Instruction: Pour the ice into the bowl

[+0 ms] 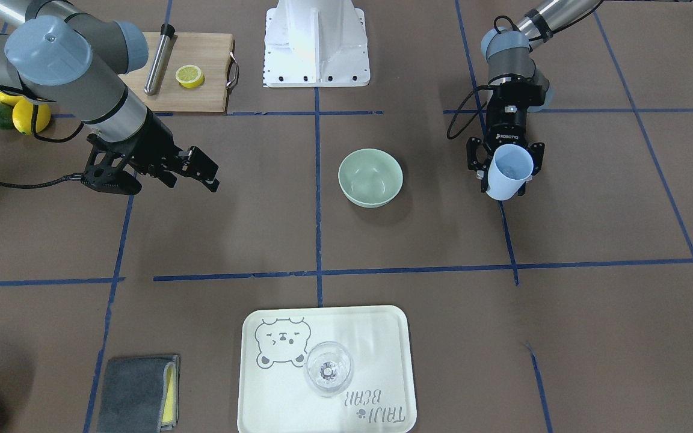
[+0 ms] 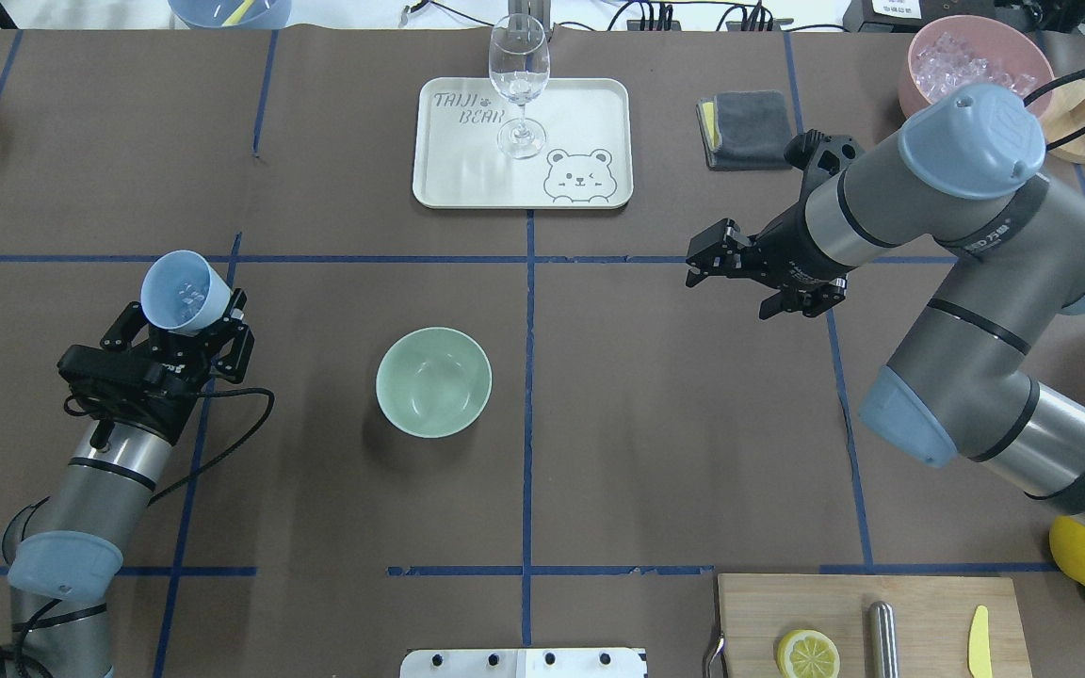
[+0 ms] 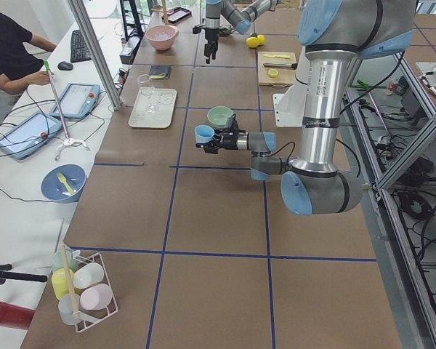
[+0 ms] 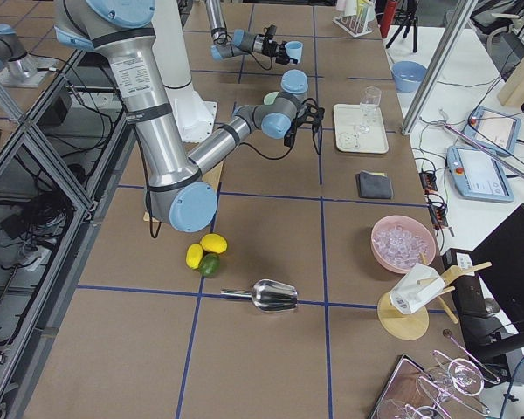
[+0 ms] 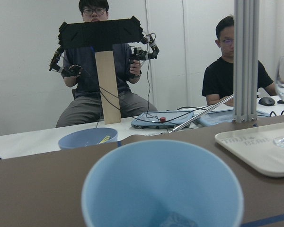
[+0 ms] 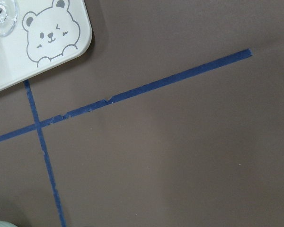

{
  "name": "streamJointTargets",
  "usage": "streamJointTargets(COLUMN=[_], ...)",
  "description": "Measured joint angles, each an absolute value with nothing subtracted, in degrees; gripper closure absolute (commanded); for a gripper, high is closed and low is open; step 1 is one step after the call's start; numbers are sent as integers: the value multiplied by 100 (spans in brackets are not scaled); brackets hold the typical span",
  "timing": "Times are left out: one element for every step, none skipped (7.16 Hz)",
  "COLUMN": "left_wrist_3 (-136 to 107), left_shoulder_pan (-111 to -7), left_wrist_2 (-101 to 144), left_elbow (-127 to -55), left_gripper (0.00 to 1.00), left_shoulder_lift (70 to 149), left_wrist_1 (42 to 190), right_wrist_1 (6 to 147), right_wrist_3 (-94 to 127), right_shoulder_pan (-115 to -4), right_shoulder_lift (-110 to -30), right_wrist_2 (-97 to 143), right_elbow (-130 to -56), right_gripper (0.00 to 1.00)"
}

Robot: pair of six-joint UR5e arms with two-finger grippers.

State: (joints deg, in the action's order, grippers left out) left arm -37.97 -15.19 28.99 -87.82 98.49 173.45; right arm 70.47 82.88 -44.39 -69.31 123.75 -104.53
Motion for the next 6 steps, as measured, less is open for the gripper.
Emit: streamJointTargets(left_wrist_3=[-3705, -3568, -3348, -3106, -2963, -2687], left_shoulder_pan=[-1515, -1499, -1477, -1430, -1364, -1318], left_wrist_2=[2900, 2903, 2909, 2937, 3105, 3355], left_elbow=[-8873, -8988, -9128, -9244, -9305, -9354], left_gripper=[100, 100, 100, 100, 100, 100], left_shoulder_lift=[10112, 10329, 10423, 10459, 10476, 10487], left_wrist_1=[16952, 16565, 16304, 16185, 16149, 16119], right_wrist_1=[7048, 7049, 7049, 7049, 7049, 7049], right_wrist_3=[8288, 8288, 8288, 8288, 8288, 8288], right_shoulder_pan=[-4453, -4470, -4485, -4490, -4490, -4495], right_shoulder_lift=[-6959, -7016, -7063, -7088, -7099, -7108], right_wrist_2=[12377, 12381, 12385, 12391, 12397, 12400], right_elbow=[-10478, -10518, -10555, -10582, -10598, -10602], right_gripper=[0, 0, 0, 0, 0, 0])
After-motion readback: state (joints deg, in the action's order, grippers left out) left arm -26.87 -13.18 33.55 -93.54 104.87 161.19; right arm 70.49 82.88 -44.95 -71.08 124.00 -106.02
